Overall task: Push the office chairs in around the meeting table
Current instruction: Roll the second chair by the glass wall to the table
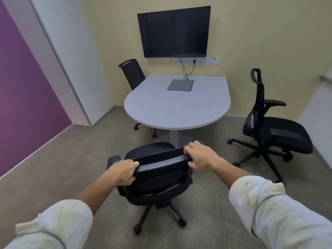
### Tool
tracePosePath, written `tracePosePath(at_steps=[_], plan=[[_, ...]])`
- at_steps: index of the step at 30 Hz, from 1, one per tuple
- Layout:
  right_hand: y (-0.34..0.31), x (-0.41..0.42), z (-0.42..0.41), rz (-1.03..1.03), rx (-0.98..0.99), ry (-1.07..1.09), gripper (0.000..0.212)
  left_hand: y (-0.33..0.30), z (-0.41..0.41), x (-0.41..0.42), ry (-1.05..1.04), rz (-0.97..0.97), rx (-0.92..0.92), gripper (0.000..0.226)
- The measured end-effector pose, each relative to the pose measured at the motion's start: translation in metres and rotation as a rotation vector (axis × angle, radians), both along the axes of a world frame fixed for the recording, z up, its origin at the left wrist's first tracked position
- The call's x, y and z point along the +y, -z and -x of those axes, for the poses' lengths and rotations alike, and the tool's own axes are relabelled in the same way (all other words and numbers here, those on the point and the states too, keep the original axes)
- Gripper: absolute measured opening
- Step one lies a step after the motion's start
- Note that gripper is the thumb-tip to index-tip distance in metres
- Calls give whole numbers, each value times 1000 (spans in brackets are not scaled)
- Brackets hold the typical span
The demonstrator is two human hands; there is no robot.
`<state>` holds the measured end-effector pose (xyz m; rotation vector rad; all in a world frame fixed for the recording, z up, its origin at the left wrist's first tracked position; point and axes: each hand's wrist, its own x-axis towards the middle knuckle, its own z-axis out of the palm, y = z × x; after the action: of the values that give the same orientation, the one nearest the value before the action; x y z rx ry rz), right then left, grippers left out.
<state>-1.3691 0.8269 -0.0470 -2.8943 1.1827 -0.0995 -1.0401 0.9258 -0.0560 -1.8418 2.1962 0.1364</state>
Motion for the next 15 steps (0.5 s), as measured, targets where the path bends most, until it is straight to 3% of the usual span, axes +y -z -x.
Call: tracePosePath(at_steps=[7,9,12,15], plan=[[-14,22,-101,-112,208,-103,31,-1,-77,-15,-60,-74,-13,42],[-10,24,-124,-210,235,-48,36,1,-91,-21,-17,-75,28,60],[7,26,-151,-432,205,98,34,8,-111,-29,41,-28,108,67],[16,26,-169,-309,165,179,29,9,-132,-43,120,-22,160,74]])
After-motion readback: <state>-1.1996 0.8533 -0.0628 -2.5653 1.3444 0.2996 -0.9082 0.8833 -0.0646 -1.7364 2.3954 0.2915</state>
